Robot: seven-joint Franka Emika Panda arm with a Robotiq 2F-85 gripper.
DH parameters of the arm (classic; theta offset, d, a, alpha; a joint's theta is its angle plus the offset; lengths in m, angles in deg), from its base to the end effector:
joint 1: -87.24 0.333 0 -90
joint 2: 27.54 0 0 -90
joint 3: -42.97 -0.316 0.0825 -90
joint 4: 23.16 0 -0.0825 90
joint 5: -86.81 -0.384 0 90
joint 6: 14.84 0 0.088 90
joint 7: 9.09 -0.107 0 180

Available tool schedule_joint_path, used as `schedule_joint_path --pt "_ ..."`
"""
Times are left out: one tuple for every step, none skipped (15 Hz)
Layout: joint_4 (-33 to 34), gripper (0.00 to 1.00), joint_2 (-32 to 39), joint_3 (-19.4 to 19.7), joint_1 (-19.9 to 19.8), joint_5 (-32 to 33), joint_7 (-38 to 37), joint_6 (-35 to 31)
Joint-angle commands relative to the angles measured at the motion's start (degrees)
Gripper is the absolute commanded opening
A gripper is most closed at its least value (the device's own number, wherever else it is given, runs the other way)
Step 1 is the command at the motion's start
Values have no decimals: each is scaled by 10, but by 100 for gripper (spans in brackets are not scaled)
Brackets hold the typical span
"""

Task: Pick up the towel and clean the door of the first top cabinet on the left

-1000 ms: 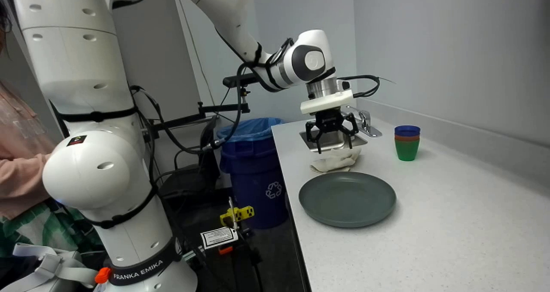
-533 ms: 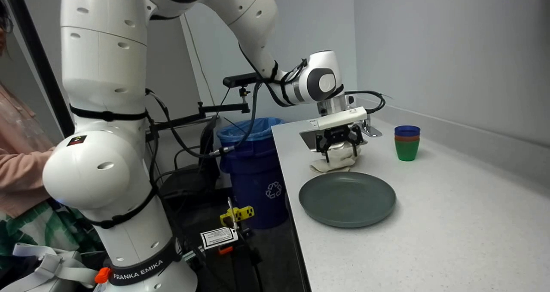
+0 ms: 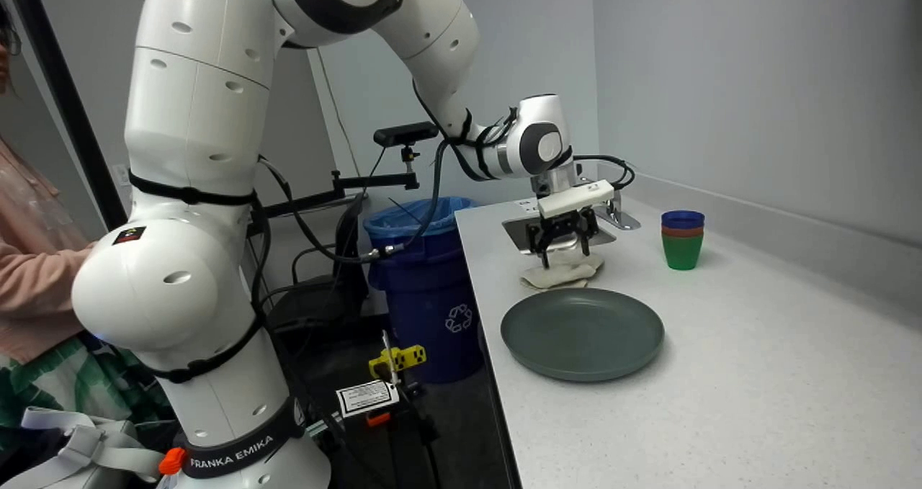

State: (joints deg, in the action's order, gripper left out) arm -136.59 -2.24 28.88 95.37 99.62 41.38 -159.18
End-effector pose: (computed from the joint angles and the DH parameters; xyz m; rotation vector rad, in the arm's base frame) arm 0.5791 0.2318 0.2591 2.3355 1.9961 0.1610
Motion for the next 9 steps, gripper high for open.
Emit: schedule_joint_path --pt "32 100 30 -8 -4 0 41 0" --pt "34 100 33 -8 -5 -1 46 1" --pt "35 100 37 -6 -6 0 50 4" --pt "35 100 40 -5 -7 -1 54 7" --pt "36 100 43 -5 -8 -1 58 8" --pt "36 100 45 -2 -8 1 60 11" --pt "37 100 47 0 -8 3 62 13" --pt "37 100 49 1 -9 3 65 13" --pt "37 100 51 2 -10 1 67 12"
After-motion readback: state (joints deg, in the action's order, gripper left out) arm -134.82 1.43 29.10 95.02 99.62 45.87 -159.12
